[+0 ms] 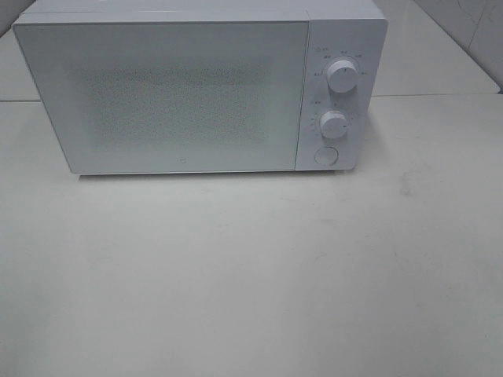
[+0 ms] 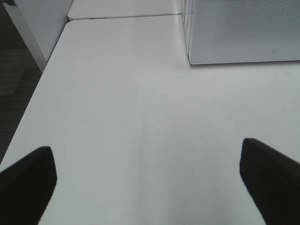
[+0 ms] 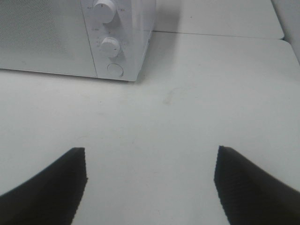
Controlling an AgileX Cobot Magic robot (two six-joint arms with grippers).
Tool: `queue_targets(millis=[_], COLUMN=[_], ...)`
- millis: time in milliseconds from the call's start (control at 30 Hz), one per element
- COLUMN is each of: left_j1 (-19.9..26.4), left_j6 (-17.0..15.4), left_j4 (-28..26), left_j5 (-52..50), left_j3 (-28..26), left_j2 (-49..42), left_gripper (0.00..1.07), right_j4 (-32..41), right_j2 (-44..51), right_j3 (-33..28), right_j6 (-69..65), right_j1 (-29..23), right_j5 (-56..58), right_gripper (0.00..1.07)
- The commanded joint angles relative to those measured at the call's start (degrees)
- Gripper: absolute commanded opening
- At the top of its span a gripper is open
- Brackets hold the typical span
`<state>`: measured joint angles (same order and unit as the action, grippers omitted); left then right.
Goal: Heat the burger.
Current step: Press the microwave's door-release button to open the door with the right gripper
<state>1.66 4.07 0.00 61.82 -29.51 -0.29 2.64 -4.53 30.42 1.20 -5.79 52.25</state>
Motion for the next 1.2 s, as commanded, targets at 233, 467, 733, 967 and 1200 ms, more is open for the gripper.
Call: queue_targets(millis=[233, 467, 733, 967, 1200], left_j1=[0.17, 0.17, 0.17, 0.17, 0.17], left_j6=[-0.34, -0.34, -0.34, -0.34, -0.34], left_j4=[-0.34, -0.34, -0.34, -0.34, -0.34], left_j5=[-0.57, -0.57, -0.57, -0.57, -0.57], left_j3=[0.0, 0.0, 0.0, 0.0, 0.0], left_j2=[-0.8, -0.8, -0.8, -0.8, -0.8], left_gripper=[1.0, 1.0, 1.0, 1.0, 1.0], right_j4=[-2.64, -2.64, -1.95, -1.78, -1.6], right_j2=[6.47, 6.47, 6.42, 3.84, -4.01], right_j3=[-1.49, -2.01, -1.78, -0.52, -0.69], right_j6=[-3.67, -4.01, -4.01, -4.07, -4.07], right_j1=[2.29, 2.29, 2.29, 2.29, 2.29], right_j5=[4.18, 4.81, 4.41, 1.03, -10.26], right_gripper=[0.71, 0.7, 0.76, 0.78, 0.76])
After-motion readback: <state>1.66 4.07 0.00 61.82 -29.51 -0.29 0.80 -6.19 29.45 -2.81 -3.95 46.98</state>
